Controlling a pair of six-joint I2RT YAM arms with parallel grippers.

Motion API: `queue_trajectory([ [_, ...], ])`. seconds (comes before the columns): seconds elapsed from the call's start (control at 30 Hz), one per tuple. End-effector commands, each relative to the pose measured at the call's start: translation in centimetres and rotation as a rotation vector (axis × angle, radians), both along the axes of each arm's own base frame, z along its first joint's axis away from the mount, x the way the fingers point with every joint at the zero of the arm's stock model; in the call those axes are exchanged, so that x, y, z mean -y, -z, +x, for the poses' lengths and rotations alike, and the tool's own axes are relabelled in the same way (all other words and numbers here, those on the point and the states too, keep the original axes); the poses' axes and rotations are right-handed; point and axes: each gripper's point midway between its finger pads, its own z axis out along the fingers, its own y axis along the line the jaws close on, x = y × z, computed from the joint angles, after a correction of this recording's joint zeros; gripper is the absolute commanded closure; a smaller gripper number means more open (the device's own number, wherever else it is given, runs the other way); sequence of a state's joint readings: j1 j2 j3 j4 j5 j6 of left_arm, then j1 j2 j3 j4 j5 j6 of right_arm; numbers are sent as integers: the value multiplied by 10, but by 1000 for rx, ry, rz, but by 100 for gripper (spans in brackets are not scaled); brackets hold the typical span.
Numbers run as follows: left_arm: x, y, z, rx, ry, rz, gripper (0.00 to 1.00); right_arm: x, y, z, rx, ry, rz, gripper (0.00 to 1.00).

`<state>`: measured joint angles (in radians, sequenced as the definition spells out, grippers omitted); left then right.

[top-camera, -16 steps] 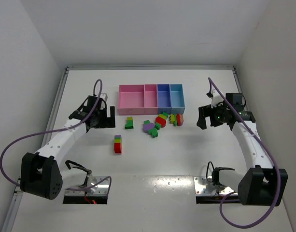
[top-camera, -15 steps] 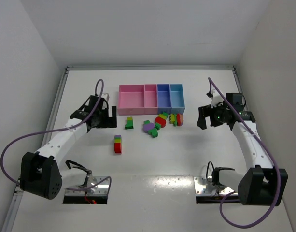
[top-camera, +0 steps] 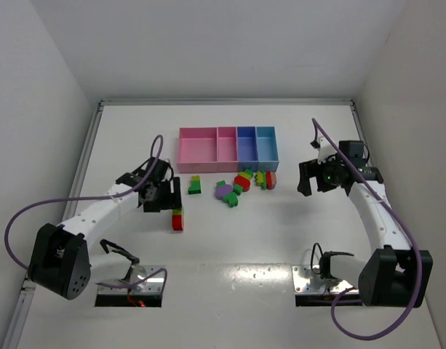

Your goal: Sort the legos into containers by color

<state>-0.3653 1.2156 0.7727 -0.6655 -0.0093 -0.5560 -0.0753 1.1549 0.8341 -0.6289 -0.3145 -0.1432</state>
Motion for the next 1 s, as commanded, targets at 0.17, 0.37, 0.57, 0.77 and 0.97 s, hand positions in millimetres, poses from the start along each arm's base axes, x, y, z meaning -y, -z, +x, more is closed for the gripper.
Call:
queue_trajectory([
  [0.17, 18, 9, -20, -70, 27, -36, 21, 3, 1, 1, 18, -4, -20, 1],
  [0.37, 23, 18, -20, -99, 40, -34, 21, 5, 0, -1, 26, 2, -29, 1],
  [0.57, 19, 31, -30, -150, 21, -19, 31, 8, 3, -1, 25, 12, -43, 1],
  [0.77, 30, 36, -44, -186, 62, -16, 41, 10, 4, -1, 27, 11, -56, 1],
  [0.97, 28, 39, -47, -196, 51, -15, 53, 13, 5, -1, 36, 16, -78, 1],
])
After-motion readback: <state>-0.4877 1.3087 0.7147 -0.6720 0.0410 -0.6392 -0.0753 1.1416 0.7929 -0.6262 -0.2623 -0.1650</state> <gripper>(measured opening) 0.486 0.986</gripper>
